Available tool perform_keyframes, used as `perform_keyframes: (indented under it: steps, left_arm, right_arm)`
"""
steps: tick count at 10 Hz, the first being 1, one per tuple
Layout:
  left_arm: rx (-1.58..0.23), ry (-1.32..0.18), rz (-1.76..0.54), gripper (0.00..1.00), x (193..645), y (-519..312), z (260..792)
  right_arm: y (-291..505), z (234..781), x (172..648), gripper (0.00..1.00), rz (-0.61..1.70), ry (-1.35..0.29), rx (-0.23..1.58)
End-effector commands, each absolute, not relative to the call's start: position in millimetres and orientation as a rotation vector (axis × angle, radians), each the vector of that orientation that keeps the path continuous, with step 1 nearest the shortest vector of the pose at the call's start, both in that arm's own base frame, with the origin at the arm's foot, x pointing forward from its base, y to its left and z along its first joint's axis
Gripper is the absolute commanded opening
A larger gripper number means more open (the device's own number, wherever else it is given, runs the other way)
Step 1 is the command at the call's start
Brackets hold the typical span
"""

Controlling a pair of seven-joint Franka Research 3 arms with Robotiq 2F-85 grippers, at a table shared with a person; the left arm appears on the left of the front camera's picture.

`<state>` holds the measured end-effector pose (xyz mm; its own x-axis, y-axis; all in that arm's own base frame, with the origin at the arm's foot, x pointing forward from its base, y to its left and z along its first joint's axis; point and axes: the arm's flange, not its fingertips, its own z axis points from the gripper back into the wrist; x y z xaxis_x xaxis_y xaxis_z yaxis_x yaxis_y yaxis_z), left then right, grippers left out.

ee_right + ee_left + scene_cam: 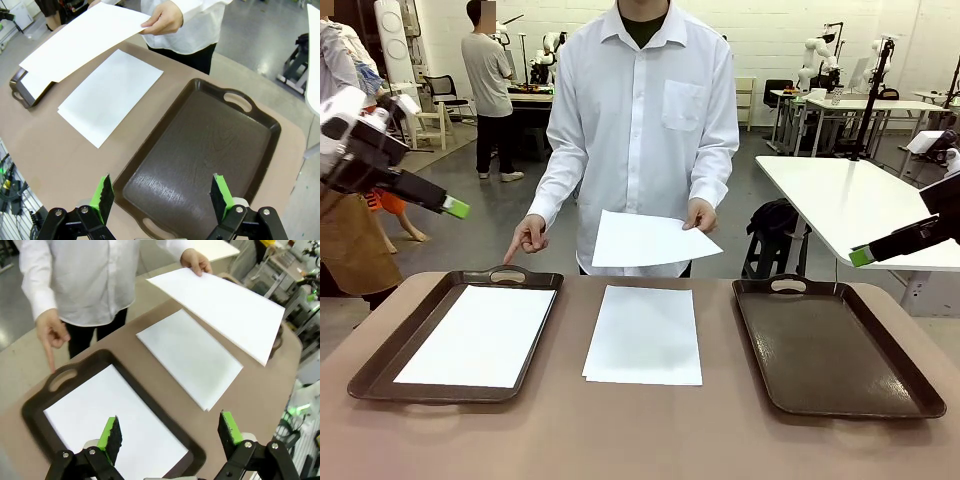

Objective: Sort the A4 documents.
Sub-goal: Receive the A4 Paper.

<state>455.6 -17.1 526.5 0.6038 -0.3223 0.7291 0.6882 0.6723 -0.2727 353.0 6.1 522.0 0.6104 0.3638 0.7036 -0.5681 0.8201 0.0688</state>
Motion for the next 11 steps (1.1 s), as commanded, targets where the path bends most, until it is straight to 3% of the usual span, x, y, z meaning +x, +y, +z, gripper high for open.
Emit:
perform_keyframes:
  steps: [1,6,11]
  left_arm:
    - [-0.720,-0.672,-0.547,1.00,498.7,-33.4,512.5]
    - [-0.992,-0.520,-0.229,1.00,553.2,-76.1,464.1]
    - [-1.260,-0.295,-0.098,1.00,580.3,-135.1,425.4]
  right_arm:
    - [6.5,520.2,354.0,1.00,0.548,-0.735,0.312]
    - [6.5,520.2,354.0,1.00,0.548,-0.735,0.312]
    - [6.5,520.2,354.0,1.00,0.548,-0.735,0.312]
